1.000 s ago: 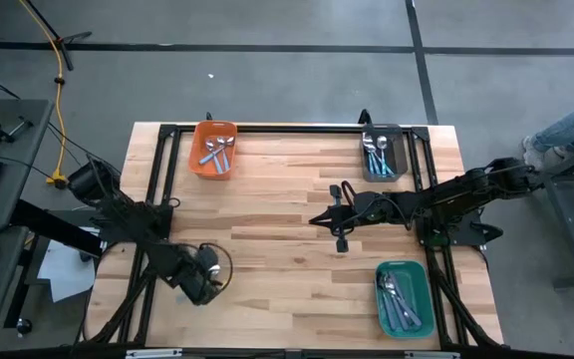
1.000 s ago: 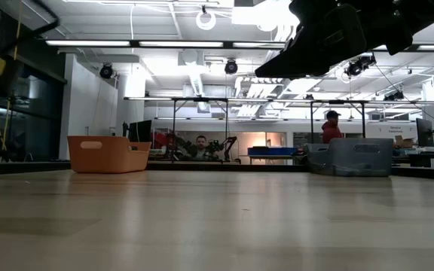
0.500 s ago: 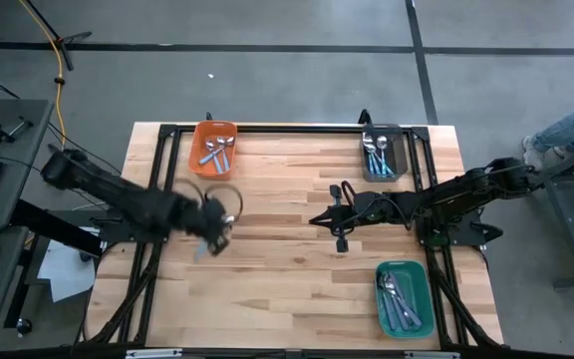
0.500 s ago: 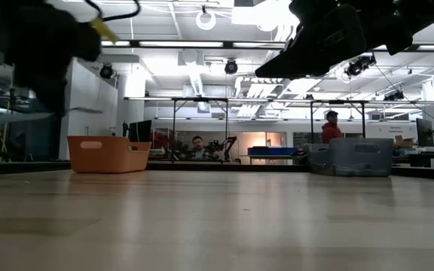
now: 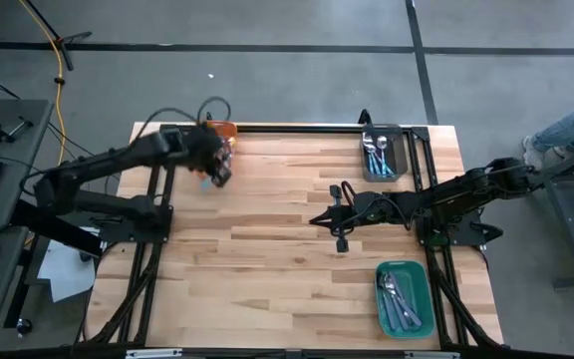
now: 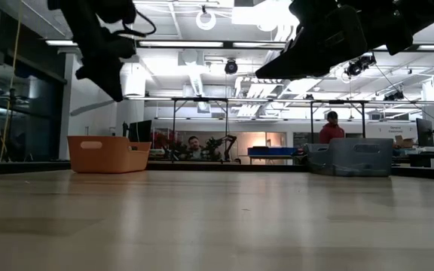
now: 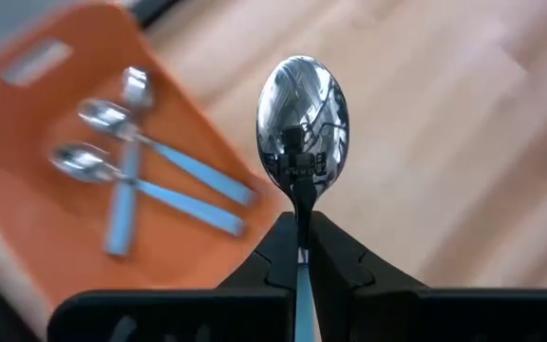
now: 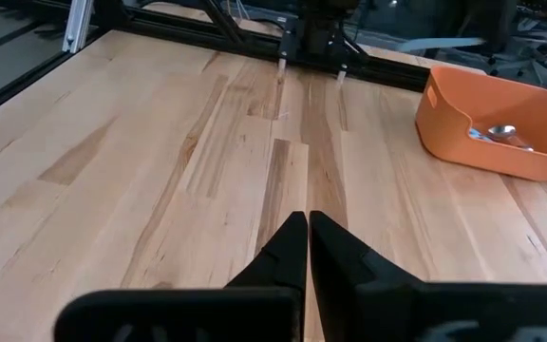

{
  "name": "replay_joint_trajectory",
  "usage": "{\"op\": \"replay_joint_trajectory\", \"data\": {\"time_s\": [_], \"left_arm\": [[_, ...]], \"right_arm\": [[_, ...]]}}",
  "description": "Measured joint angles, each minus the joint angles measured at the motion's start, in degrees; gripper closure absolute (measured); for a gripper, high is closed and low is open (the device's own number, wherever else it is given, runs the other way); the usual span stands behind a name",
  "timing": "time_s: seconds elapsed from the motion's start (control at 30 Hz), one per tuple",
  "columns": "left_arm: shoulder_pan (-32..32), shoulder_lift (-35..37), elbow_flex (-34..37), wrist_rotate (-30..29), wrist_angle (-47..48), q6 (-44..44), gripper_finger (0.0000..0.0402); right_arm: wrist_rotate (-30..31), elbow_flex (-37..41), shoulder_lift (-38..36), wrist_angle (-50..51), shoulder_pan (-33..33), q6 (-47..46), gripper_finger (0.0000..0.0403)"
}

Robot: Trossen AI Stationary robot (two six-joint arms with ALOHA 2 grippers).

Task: Sort silverware by color (type)
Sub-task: Put the blue spoon into the orange bin

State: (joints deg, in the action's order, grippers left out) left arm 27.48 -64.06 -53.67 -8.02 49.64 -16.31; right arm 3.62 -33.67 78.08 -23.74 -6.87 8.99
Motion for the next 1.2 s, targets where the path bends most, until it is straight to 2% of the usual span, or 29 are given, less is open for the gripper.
{"op": "replay_joint_trajectory", "data": {"time_s": [0.2, 0.33, 0.47, 0.77, 1.2], "left_arm": [[12.74, -7.04, -4.14, 0.28, -1.84, 8.97, 0.0400], [18.48, -12.85, -4.87, 0.57, -6.31, 11.81, 0.0400], [22.31, -18.55, -4.87, 3.31, -8.94, 13.02, 0.0400], [24.54, -26.51, -4.87, 3.47, -11.39, 14.72, 0.0400], [25.49, -31.48, -4.83, 4.94, -15.69, 14.94, 0.0390]], "right_arm": [[0.02, 0.00, 0.00, 0.06, 0.13, 0.04, 0.0402], [0.02, 0.00, 0.00, 0.44, 0.13, 0.04, 0.0402], [0.02, 0.00, 0.00, 0.83, 0.13, 0.04, 0.0402], [0.03, 0.00, 0.00, 0.84, 0.13, 0.41, 0.0402], [0.18, -0.02, 0.00, 1.48, 0.13, 0.48, 0.0402]]}}
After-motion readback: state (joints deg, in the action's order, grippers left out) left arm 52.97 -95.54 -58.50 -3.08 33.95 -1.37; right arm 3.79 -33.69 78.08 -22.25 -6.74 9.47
